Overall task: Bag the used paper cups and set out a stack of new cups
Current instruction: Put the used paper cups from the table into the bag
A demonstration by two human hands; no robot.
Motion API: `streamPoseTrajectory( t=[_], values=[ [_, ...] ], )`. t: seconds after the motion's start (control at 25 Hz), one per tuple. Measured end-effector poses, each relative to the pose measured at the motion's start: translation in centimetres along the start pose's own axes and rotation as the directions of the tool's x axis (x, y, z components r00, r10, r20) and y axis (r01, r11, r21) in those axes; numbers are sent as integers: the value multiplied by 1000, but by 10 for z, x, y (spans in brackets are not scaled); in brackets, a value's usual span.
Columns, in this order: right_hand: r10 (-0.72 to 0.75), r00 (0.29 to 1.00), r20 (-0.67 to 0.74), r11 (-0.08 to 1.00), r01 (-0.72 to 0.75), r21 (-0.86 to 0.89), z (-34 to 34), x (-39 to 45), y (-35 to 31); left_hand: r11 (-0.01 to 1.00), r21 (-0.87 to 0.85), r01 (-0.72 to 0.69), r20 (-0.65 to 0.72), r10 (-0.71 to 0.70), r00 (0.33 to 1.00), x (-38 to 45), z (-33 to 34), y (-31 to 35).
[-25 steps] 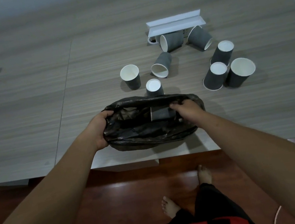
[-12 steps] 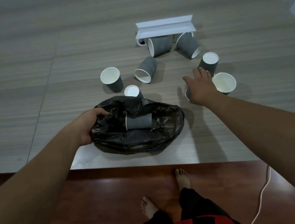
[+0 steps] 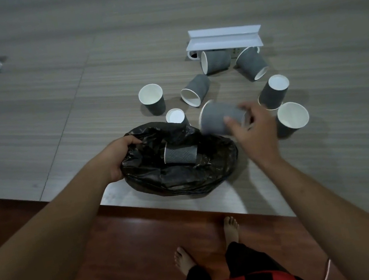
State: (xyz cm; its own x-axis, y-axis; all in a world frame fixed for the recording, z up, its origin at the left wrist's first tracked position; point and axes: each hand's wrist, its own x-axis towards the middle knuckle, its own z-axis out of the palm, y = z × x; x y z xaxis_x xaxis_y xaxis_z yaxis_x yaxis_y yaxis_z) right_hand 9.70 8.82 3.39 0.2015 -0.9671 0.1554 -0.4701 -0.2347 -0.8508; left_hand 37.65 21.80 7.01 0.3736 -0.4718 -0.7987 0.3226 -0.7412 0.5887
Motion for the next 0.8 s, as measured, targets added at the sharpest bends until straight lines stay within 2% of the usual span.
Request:
streamPoseTrajectory(
  t=[0.04,0.08,0.12,0.2,0.24,0.32,0.4,0.48,0.56,0.6,0.68,0.76,0.8],
  values=[
    [112,988,103,983,-126,135,15,-21,-8,1000,-2,-5,5,5,1000,0,-1,0],
    [226,941,253,938,-280,205,33,-37,-13,1000,-6,-11,9,11,1000,0,-3,1],
    [308,869,388,881,-415,230,51,-46,-16,1000,-18,-13,15,14,1000,0,-5,1],
    [417,726,547,754,-612,237,87,-54,-19,999,-48,-5,31,6,1000,2,-11,1],
    [444,680,583,708,-665,237,104,-54,-18,998,-61,4,40,-2,999,3,-14,0],
    [440,661,608,699,-677,230,131,-55,-15,996,-86,19,57,-14,998,5,-22,-3],
    [414,690,594,794,-593,136,152,-56,-11,992,-125,28,71,-19,997,7,-33,-4],
    [373,731,571,900,-434,-31,161,-55,-12,984,-176,36,76,-23,997,11,-44,-3],
    [306,801,514,952,-273,-141,153,-51,-16,976,-213,43,67,-29,997,17,-51,-1],
    [242,865,439,969,-196,-147,146,-49,-19,974,-224,46,62,-33,998,20,-55,0],
    [108,973,202,990,-88,-106,130,-33,-25,974,-222,49,51,-39,998,26,-61,2],
    [58,998,35,992,-54,-111,125,-1,-28,977,-207,47,32,-42,999,29,-63,6],
    [48,998,41,987,-41,-152,129,17,-31,980,-191,48,26,-44,999,29,-64,8]
  ],
)
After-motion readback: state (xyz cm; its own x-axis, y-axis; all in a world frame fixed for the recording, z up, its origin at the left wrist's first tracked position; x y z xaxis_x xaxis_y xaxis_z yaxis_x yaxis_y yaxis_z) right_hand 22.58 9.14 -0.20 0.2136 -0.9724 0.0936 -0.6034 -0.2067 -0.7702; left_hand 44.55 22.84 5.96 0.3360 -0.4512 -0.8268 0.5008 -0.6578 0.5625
